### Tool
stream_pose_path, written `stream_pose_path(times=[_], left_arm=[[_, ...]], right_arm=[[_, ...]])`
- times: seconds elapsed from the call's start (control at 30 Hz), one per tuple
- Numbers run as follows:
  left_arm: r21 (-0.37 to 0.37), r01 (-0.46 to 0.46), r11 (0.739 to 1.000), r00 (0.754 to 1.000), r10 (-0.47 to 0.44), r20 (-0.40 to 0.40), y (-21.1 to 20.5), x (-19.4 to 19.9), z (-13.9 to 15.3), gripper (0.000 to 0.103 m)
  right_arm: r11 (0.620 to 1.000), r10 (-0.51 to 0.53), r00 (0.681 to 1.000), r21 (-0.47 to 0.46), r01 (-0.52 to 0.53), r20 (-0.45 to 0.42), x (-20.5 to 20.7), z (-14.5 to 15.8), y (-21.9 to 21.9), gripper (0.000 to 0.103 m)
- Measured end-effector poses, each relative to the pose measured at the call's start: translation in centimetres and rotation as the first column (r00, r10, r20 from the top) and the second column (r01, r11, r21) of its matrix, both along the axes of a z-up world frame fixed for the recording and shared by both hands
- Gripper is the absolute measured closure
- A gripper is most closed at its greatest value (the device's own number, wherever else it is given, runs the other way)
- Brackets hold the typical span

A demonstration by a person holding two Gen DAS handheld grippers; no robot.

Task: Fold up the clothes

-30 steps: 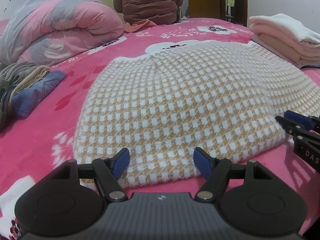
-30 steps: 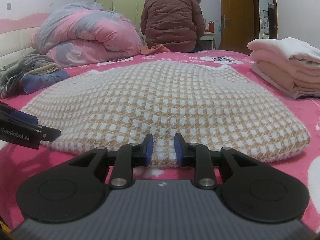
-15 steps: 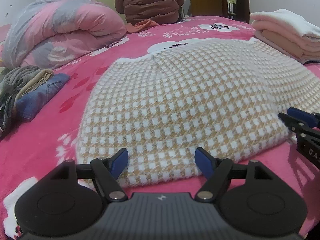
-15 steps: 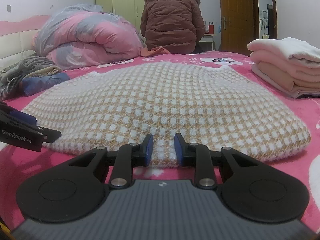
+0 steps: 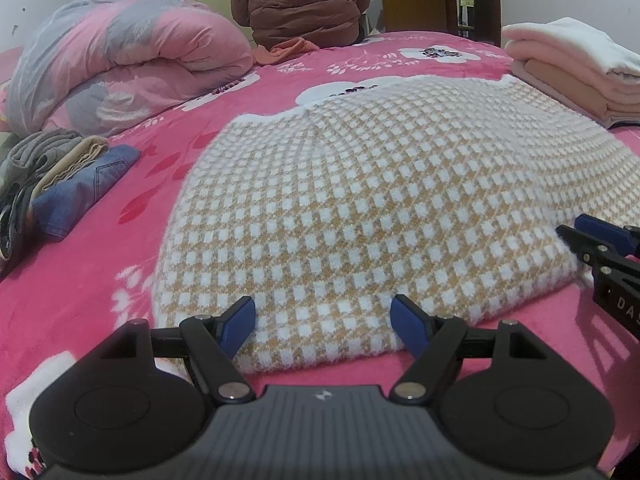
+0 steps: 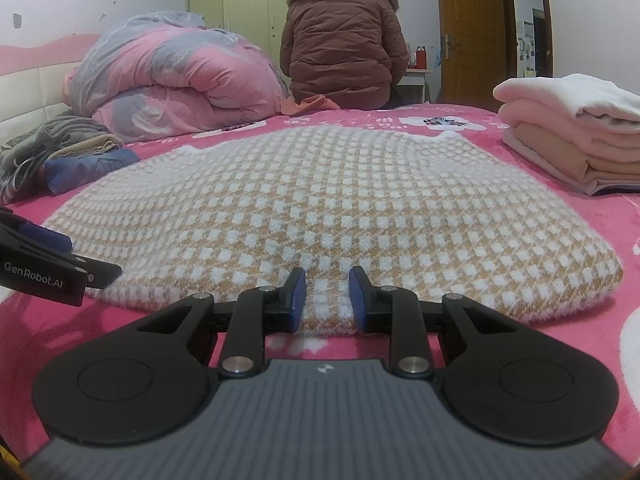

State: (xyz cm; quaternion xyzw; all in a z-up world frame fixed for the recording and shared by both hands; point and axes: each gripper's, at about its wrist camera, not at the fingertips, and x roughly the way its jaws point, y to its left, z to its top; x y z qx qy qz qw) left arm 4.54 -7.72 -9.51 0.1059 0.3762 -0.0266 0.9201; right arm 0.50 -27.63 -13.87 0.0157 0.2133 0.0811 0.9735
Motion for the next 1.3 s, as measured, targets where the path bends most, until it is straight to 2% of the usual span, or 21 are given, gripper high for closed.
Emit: stream_pose_path(times=[1.13, 1.3], left_arm=[[0.025, -0.019, 0.999, 1.0, 0.019, 0.005, -0.6, -0.2, 0.0, 0.027], [-0.047, -0.022, 0.999, 1.0, 0.022, -0.001, 0.5, -0.3, 0.7, 0.026]], right_arm=[[0.999, 0.005, 1.0, 0.031, -0.005, 0.008, 0.2, -0.3, -0.4, 0.078], [0.999, 0.007, 1.0, 0.042, -0.007, 0.011, 0.2, -0.4, -0.6, 0.078]])
